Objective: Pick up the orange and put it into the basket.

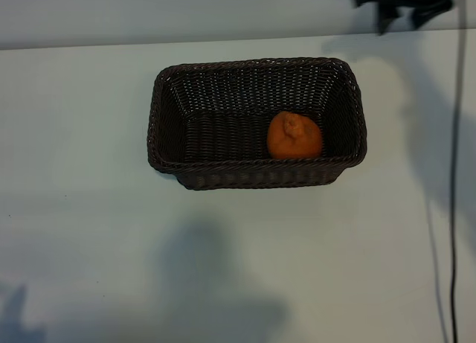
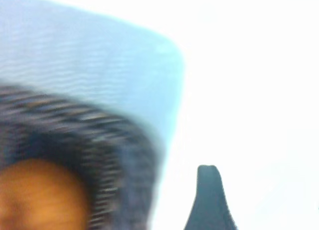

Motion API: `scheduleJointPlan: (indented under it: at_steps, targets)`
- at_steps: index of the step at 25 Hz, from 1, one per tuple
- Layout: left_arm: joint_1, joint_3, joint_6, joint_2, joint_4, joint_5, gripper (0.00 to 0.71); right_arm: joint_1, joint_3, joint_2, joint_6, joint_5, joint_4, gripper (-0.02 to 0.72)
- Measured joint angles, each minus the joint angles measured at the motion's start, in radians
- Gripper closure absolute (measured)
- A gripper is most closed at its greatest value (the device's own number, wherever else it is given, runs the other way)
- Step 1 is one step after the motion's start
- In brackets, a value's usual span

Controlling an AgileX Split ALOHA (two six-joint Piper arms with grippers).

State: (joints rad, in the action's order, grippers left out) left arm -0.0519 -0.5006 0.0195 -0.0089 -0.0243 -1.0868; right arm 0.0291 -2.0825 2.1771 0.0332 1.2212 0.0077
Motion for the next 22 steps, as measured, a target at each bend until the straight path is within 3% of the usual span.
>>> scheduleJointPlan:
  at_steps: [9,22]
  targets:
    - [0.0,0.0,0.0,0.0,0.0,0.0,0.12,-0.188,0.0,0.0,-0.023,0.0,-0.008,0.203]
    - [0.0,0.0,0.0,0.0,0.0,0.0,0.12,-0.197,0.086,-0.215,-0.053,0.002,0.014,0.213]
